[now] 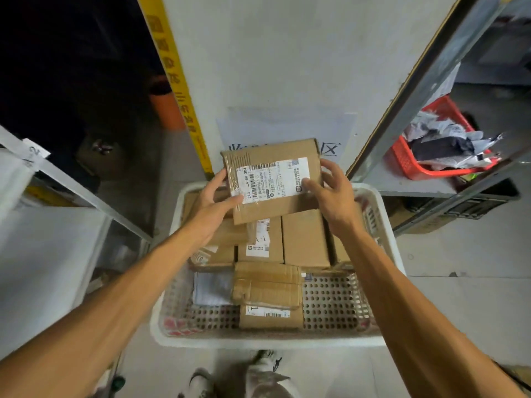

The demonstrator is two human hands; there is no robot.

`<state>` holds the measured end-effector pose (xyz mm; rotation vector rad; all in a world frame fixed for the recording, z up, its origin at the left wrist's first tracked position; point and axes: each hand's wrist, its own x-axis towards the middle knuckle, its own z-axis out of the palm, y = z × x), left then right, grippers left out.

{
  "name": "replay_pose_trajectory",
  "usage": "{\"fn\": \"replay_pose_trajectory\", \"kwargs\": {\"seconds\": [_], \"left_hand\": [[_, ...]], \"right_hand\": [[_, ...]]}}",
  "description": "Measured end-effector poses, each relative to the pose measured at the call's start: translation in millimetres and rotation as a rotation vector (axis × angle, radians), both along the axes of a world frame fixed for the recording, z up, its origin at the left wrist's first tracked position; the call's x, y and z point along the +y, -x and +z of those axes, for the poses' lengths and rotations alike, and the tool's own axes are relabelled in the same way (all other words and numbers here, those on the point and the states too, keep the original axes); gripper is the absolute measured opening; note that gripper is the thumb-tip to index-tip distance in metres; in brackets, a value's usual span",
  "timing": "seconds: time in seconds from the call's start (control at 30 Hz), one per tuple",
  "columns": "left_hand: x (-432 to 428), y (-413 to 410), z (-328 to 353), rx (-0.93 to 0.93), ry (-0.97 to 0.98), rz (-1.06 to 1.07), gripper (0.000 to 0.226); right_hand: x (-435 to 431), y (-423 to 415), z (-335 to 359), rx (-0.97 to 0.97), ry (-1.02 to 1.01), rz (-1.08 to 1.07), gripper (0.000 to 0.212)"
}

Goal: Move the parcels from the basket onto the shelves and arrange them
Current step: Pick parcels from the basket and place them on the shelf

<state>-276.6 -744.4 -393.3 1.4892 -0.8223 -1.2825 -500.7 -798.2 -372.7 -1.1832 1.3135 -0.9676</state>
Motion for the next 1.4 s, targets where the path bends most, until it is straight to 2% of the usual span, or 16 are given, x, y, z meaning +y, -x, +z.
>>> {"fn": "replay_pose_trajectory", "kwargs": {"seconds": [0.17,0.47,0.77,0.93,1.03,1.1,1.2,1.3,1.4], "left_hand": [[25,-38,44,0.019,0.137,0.041,0.069],[112,-131,109,0.051,0.314,0.132,0.06],[209,-214,148,0.059,0.387,0.313,0.058],[251,-244,170,0.017,0.436,0.389,0.068],[267,-254,174,0.027,0.468,0.452,0.069],[275,-258,175,0.03,0.491,0.497,0.068],[284,-265,180,0.016,0.535,0.525,0.065],[293,-268,186,-0.014,0.574,0.543,0.064],[298,-267,191,0.011,0.594,0.608,0.061]], "right_hand": [[10,-44,50,0.003,0.13,0.078,0.049],[56,-149,128,-0.03,0.288,0.396,0.037],[123,-248,180,-0.081,0.416,0.696,0.054],[145,-287,185,-0.13,0.428,0.629,0.063],[155,-316,184,-0.072,0.458,0.548,0.054],[159,-333,183,-0.023,0.56,0.519,0.047],[161,-352,195,-0.033,0.617,0.583,0.042],[163,-367,214,-0.085,0.509,0.703,0.042],[167,-376,229,-0.055,0.46,0.767,0.05]]}}
